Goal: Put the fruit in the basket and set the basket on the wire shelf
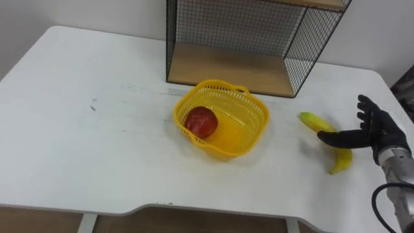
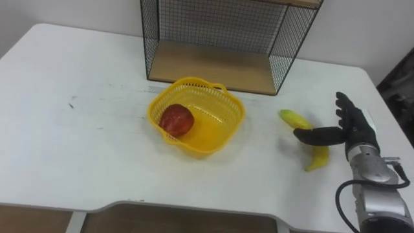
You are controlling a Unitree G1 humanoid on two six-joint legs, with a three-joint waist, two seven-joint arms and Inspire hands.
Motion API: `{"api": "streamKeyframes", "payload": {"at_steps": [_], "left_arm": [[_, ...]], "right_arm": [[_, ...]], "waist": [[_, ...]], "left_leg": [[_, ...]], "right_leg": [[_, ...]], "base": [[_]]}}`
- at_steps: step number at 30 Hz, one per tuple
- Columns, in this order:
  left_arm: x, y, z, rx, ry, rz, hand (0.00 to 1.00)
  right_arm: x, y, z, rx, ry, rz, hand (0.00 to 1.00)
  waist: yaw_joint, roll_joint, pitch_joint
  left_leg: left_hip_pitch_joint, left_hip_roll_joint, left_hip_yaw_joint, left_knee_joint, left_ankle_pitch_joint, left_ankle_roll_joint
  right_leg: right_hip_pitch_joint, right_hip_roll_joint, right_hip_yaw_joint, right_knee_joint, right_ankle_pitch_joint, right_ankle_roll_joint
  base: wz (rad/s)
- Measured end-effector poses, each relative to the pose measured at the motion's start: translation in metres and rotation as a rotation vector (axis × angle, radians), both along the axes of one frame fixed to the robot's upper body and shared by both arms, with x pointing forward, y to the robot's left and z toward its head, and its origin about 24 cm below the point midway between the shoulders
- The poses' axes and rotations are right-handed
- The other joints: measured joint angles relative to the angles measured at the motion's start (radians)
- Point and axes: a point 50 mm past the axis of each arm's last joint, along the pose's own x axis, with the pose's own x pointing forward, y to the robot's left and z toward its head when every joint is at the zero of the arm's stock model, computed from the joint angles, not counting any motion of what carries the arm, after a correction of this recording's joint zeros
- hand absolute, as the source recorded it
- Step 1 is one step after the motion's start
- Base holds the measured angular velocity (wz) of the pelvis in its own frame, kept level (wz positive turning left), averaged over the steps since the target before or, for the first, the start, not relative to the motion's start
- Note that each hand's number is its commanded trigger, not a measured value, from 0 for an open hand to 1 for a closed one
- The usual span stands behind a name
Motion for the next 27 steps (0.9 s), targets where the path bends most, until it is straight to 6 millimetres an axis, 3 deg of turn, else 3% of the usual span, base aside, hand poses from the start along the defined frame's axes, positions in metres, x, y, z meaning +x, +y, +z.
{"api": "streamKeyframes", "payload": {"at_steps": [5,10,26,27], "left_arm": [[-0.007,0.0,0.0,0.001,0.026,0.009,0.0],[-0.011,0.001,0.0,0.003,0.033,0.017,0.0],[-0.009,-0.001,-0.001,-0.031,0.045,0.001,0.0],[-0.009,-0.001,-0.001,-0.032,0.044,0.001,0.0]], "right_arm": [[-0.007,-0.001,-0.016,-0.007,0.103,0.006,0.0],[-0.009,-0.002,-0.018,-0.009,0.126,0.027,0.0],[-0.01,0.002,-0.024,-0.11,0.218,0.111,0.0],[-0.012,0.0,-0.025,-0.117,0.231,0.109,0.11]], "waist": [[-0.002,0.007,-0.0038],[-0.002,0.009,-0.0061],[0.014,0.001,-0.0014],[0.019,0.0,-0.0021]], "left_leg": [[0.002,-0.002,-0.016,0.001,0.0,0.0],[0.004,-0.002,-0.02,0.002,0.0,0.0],[0.001,-0.003,-0.035,0.008,0.002,-0.003],[0.001,-0.003,-0.035,0.008,0.002,-0.004]], "right_leg": [[0.005,-0.001,-0.007,0.0,0.0,0.0],[0.013,-0.001,-0.009,0.0,0.0,0.0],[0.013,0.0,-0.028,0.0,0.0,0.0],[0.014,-0.001,-0.031,0.001,0.0,0.0]], "base": [[0.07],[0.02],[0.02],[0.0]]}}
